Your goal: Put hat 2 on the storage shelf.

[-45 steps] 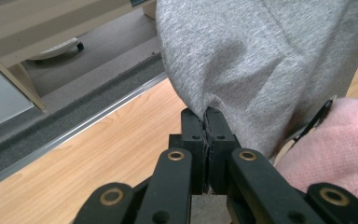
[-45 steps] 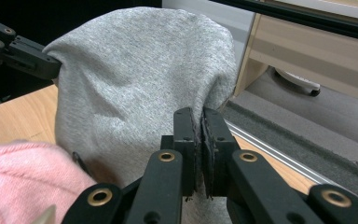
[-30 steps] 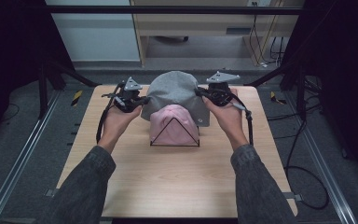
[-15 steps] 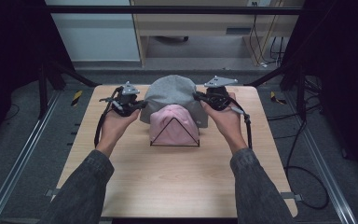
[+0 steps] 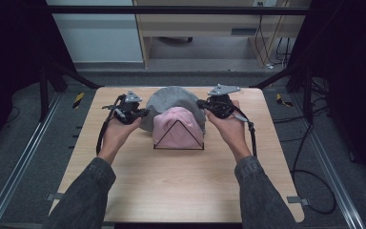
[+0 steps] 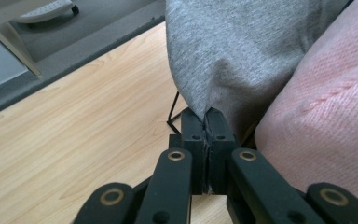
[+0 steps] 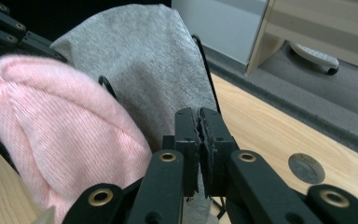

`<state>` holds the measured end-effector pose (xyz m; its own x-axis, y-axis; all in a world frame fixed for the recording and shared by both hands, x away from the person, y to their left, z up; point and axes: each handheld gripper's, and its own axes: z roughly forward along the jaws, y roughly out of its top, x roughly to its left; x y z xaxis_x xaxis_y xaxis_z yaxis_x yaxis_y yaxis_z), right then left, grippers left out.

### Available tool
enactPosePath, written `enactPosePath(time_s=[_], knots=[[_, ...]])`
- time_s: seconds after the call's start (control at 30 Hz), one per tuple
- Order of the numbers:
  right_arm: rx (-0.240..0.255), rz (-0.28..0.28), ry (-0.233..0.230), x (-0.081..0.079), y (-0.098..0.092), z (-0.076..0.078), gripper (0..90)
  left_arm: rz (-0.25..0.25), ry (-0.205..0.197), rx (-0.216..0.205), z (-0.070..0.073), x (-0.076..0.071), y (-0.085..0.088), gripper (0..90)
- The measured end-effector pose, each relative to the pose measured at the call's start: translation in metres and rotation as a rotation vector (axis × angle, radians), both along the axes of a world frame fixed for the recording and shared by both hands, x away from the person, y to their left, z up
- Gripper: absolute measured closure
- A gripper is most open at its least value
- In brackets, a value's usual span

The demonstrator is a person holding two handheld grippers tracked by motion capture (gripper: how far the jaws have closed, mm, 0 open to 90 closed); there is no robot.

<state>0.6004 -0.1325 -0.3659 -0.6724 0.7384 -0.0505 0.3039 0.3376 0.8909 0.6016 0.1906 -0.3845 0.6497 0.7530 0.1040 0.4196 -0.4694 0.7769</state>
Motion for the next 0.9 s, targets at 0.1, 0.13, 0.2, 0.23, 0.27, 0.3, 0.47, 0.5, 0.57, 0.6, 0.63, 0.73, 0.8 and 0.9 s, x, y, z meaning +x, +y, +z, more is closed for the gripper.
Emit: enactPosePath(time_s=[0.1,0.13,0.2,0.23,0.27,0.3,0.47,0.5,0.57,0.6,0.63,0.73,0.8,0.9], knots=[[0.002,0.000,0.005,0.000,0.000,-0.002,87.2,-0.001,0.006,0.004,-0.003,0.000,-0.001,88.7],[-0.001,0.000,0.005,0.000,0.000,-0.003,87.5,0.000,0.008,0.000,-0.005,0.000,-0.001,88.7],[-0.002,-0.003,0.011,0.001,0.000,-0.005,88.9,0.000,0.013,0.006,-0.008,0.000,-0.002,88.6],[-0.002,-0.003,0.010,0.001,0.000,-0.005,89.3,0.002,0.017,0.002,-0.009,0.000,-0.001,88.6],[-0.001,-0.003,0.012,0.001,0.000,-0.005,89.5,0.000,0.020,0.002,-0.010,0.000,-0.001,88.6],[-0.001,-0.003,0.013,0.001,0.000,-0.005,89.7,0.000,0.024,0.002,-0.012,0.000,-0.001,88.6],[-0.005,-0.005,0.022,0.001,-0.002,-0.007,89.6,0.001,0.031,-0.008,-0.015,-0.001,-0.001,86.8],[-0.005,-0.008,0.021,0.001,-0.002,-0.008,89.6,0.007,0.027,-0.008,-0.015,-0.001,-0.001,85.5],[-0.002,-0.011,0.023,0.000,-0.004,-0.008,89.3,0.016,0.023,-0.011,-0.014,-0.002,0.000,80.5],[-0.004,-0.011,0.023,-0.001,-0.004,-0.008,89.1,0.025,0.022,-0.015,-0.014,-0.003,0.001,77.7],[-0.005,-0.012,0.024,-0.001,-0.006,-0.008,89.0,0.030,0.020,-0.014,-0.014,-0.003,0.002,74.2],[-0.003,-0.017,0.022,-0.003,-0.010,-0.007,88.6,0.042,0.016,-0.034,-0.011,-0.006,0.004,64.8],[-0.004,-0.024,0.020,-0.005,-0.014,-0.005,88.4,0.041,0.009,-0.030,-0.009,-0.009,0.005,60.1],[0.000,-0.030,0.015,-0.007,-0.019,-0.001,88.2,0.041,0.001,-0.028,-0.005,-0.011,0.006,56.0]])
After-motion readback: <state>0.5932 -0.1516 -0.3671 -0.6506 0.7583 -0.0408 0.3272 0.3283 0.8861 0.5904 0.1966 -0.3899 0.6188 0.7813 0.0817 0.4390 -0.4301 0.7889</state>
